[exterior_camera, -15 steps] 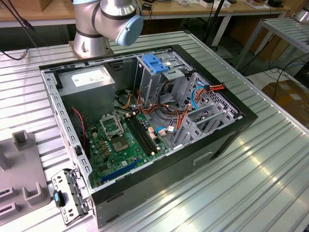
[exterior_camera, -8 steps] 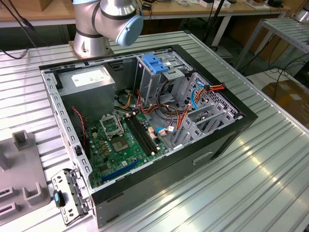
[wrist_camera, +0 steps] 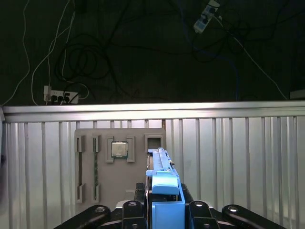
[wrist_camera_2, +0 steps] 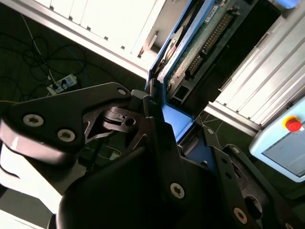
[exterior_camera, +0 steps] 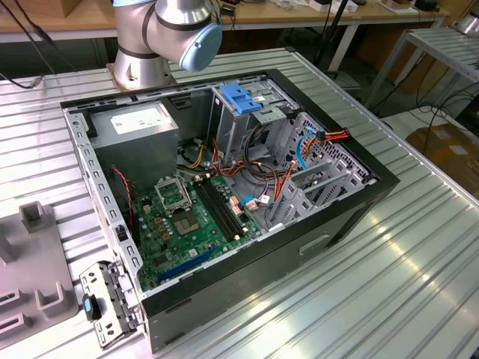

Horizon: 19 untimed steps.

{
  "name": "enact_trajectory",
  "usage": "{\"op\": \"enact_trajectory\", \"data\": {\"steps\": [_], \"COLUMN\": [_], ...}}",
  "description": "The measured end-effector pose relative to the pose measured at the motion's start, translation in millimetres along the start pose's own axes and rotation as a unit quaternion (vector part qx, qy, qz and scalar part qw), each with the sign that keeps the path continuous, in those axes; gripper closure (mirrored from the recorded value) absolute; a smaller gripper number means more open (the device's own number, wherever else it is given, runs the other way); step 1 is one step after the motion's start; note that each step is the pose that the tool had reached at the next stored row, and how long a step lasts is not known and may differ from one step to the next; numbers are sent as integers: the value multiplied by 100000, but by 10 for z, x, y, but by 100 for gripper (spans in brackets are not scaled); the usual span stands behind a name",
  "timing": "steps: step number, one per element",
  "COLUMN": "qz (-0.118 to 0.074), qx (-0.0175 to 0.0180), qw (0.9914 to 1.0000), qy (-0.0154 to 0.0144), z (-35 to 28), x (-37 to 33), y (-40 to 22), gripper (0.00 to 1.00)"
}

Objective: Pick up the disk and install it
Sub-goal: 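Pick up the disk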

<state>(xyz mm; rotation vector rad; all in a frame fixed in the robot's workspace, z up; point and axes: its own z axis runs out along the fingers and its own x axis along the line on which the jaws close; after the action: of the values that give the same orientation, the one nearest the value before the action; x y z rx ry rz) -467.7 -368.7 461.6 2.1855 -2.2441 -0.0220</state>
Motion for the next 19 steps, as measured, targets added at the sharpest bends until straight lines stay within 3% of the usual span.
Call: {"op": "enact_trajectory", "data": {"steps": [19], "qz": [0], "qx": [4], "qw": [100000], "qy": [-2], "z": [-190], "x": [-1], "y": [3], "gripper": [63]}}
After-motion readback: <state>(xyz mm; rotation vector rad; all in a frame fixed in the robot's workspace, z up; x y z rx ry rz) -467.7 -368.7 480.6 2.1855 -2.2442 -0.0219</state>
